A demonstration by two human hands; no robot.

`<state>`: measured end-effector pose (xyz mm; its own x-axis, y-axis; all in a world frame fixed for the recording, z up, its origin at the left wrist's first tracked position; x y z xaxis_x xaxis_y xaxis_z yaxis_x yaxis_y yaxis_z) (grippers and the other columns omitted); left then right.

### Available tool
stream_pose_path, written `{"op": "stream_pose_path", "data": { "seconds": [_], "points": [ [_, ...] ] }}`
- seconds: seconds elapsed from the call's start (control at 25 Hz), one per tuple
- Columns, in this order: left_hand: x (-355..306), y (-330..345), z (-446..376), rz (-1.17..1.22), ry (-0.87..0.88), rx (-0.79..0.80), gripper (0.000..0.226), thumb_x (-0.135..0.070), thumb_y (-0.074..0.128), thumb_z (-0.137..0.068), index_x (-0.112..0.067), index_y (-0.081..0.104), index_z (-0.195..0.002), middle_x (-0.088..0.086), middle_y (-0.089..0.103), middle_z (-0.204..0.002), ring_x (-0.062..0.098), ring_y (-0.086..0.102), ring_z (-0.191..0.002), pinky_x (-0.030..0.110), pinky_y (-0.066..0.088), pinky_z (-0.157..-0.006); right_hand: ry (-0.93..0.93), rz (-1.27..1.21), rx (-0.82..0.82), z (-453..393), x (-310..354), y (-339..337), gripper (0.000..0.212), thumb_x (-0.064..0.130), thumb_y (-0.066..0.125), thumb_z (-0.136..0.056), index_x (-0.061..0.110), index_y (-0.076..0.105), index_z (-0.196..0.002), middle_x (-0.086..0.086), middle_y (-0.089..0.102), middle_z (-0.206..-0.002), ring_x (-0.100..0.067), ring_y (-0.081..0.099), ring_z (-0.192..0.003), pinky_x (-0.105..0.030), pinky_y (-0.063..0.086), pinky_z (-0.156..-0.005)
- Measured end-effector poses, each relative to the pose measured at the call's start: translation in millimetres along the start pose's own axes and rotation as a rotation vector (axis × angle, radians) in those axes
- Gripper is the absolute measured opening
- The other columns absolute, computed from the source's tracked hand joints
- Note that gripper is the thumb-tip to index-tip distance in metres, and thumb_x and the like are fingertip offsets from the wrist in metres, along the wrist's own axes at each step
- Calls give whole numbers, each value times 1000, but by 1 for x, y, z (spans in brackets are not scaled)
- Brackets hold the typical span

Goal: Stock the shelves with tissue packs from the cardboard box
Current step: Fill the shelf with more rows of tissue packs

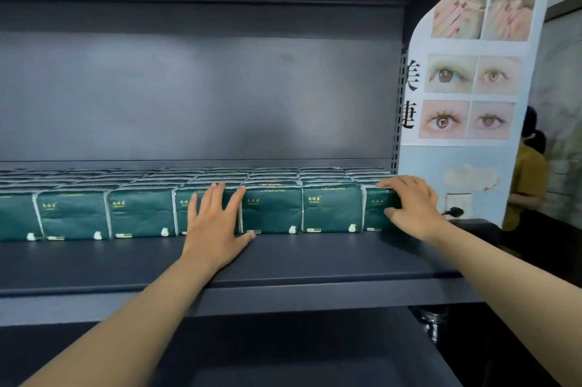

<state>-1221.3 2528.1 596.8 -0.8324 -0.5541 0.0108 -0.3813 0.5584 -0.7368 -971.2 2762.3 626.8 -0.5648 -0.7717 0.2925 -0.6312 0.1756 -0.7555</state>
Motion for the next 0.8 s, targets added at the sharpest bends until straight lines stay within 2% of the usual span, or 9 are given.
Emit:
{"op": "stream_pose_path", "data": {
  "seconds": [0.12,0.2,0.28,0.36,0.48,0.64,0.8],
  "points": [
    [3,7,-4,-50,-44,21,89,-57,58,-83,-28,9,-151,9,17,-153,24,7,-144,45,-3,-115,-46,-28,-39,-7,-9,20,58,11,63,-74,28,49,-128,3,42,-139,-20,21,-133,-40,18,-107],
    [3,9,-5,-87,-39,16,88,-55,58,-84,-29,7,-151,8,21,-149,23,12,-142,44,-2,-115,-45,-27,-39,-7,-12,25,62,21,59,-72,28,47,-132,2,38,-144,-20,19,-135,-44,20,-107],
    [4,9,-6,-79,-36,7,87,-52,59,-84,-29,8,-150,8,23,-147,24,15,-141,44,-1,-115,-45,9,-35,-6,-11,25,72,31,49,-64,29,42,-136,3,34,-148,-20,17,-137,-45,19,-108],
    [5,7,-6,-48,-41,-6,85,-49,60,-84,-28,11,-150,9,26,-145,24,18,-139,44,0,-115,-51,55,-62,-4,-7,22,78,33,46,-62,29,38,-139,3,31,-150,-21,15,-139,-45,12,-111],
    [5,-2,-1,36,-56,-55,79,-42,61,-84,-26,19,-149,9,31,-142,25,23,-136,43,2,-115,-86,143,-117,6,1,12,75,36,47,-65,25,38,-139,0,33,-149,-22,17,-139,-49,4,-113],
    [24,-31,23,208,-76,-147,70,-36,61,-86,-21,30,-146,13,34,-142,27,26,-135,43,7,-115,-132,115,-199,32,31,-4,67,35,50,-69,20,44,-135,-3,42,-143,-24,27,-133,-48,19,-108],
    [76,-48,84,267,-41,-94,63,-38,60,-88,-18,37,-143,14,33,-145,28,27,-136,41,19,-111,-262,-94,-257,83,107,-1,54,26,56,-72,15,53,-125,-4,50,-133,-24,37,-127,-40,24,-103]
  ]
}}
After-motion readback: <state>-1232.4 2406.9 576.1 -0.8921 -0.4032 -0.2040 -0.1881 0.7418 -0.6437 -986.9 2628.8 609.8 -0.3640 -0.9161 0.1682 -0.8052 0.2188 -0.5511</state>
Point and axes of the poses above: each hand's wrist, its own z-axis away from the middle knuckle, its own y-axis out of the palm, x = y × z, the point moved 4 cm from there along -z, towards the middle knuckle
